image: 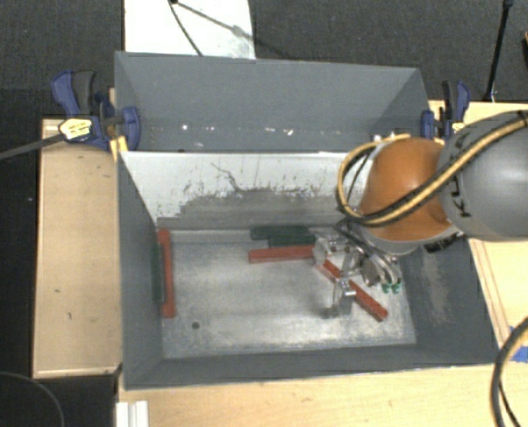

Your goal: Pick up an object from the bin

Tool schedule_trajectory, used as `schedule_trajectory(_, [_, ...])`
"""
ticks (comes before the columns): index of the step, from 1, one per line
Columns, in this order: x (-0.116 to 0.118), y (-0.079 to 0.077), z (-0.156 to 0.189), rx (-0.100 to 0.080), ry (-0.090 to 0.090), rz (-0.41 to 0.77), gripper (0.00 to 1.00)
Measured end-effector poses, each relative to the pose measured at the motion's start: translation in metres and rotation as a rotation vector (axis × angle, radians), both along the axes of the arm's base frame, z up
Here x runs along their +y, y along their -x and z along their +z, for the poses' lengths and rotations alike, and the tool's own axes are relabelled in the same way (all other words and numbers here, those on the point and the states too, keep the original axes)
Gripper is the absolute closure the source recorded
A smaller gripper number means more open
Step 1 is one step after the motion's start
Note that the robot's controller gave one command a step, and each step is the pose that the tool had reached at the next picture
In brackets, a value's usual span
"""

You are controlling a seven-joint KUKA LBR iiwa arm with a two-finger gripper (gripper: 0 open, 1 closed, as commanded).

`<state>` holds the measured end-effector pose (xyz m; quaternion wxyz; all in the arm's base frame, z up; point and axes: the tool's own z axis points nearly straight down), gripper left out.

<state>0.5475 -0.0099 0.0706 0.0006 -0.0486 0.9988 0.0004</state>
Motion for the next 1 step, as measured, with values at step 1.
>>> schedule_trajectory(1, [-0.0902, -0.0465, 0.0013, -0.006, 0.005, -0.029, 0.0])
